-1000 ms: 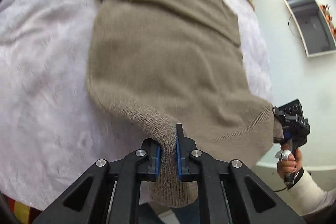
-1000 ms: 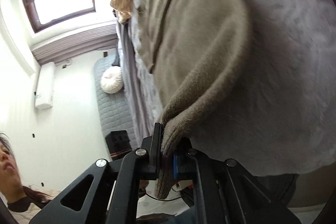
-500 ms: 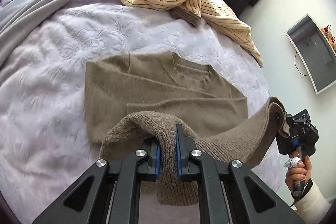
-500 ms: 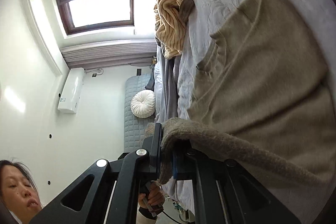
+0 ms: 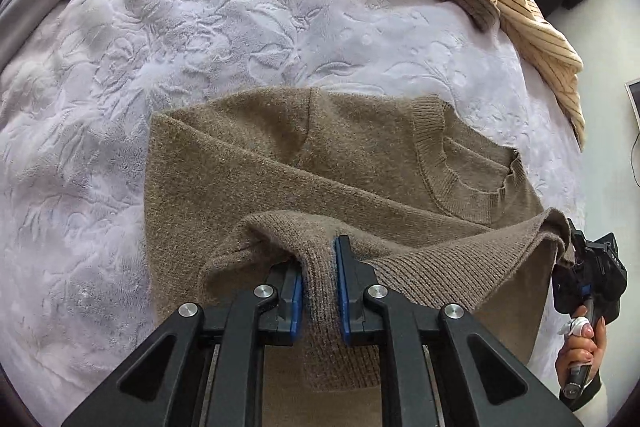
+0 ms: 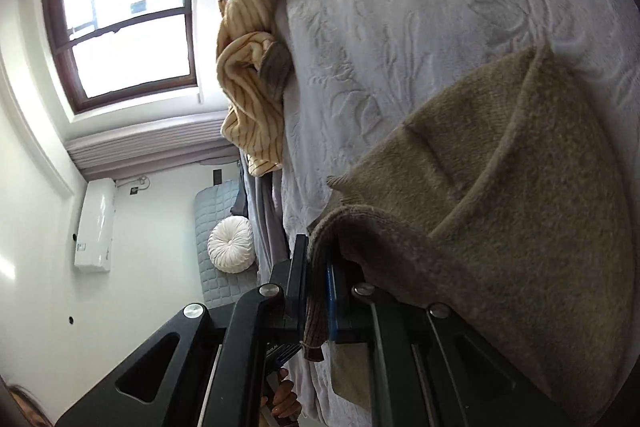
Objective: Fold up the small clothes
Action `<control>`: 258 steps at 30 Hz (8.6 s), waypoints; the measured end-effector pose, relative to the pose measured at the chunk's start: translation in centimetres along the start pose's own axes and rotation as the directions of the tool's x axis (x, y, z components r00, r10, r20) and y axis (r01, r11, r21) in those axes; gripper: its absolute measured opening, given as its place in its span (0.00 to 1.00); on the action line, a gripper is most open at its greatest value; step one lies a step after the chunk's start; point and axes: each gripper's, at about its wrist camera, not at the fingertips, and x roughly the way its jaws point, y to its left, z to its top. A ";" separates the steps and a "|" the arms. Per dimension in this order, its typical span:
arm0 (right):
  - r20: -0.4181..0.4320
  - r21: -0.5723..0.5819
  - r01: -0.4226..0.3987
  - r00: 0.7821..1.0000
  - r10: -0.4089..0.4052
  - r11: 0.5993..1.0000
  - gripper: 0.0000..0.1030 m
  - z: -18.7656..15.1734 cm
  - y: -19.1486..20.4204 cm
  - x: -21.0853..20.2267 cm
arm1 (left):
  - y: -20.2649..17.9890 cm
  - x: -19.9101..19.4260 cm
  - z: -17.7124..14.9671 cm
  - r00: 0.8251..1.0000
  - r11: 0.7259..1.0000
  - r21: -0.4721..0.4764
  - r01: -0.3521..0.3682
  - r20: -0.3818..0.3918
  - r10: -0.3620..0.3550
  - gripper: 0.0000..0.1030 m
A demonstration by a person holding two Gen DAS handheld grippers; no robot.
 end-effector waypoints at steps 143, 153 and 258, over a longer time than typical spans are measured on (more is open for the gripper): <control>0.198 -0.002 0.616 0.772 -0.603 0.788 0.09 -14.8 -4.4 -11.6 | 7.4 -5.2 -15.3 0.995 0.990 0.105 -0.097 0.003 0.097 0.10; 0.253 -0.237 0.622 0.781 -0.571 0.746 0.15 -15.4 3.6 -8.3 | 1.8 -6.9 -5.4 0.987 0.978 0.205 -0.039 0.163 0.005 0.10; -0.075 0.090 0.189 0.980 -0.182 0.978 0.69 -28.1 -1.7 12.6 | 10.3 -2.6 -5.3 0.990 0.991 0.000 0.137 -0.032 -0.137 0.99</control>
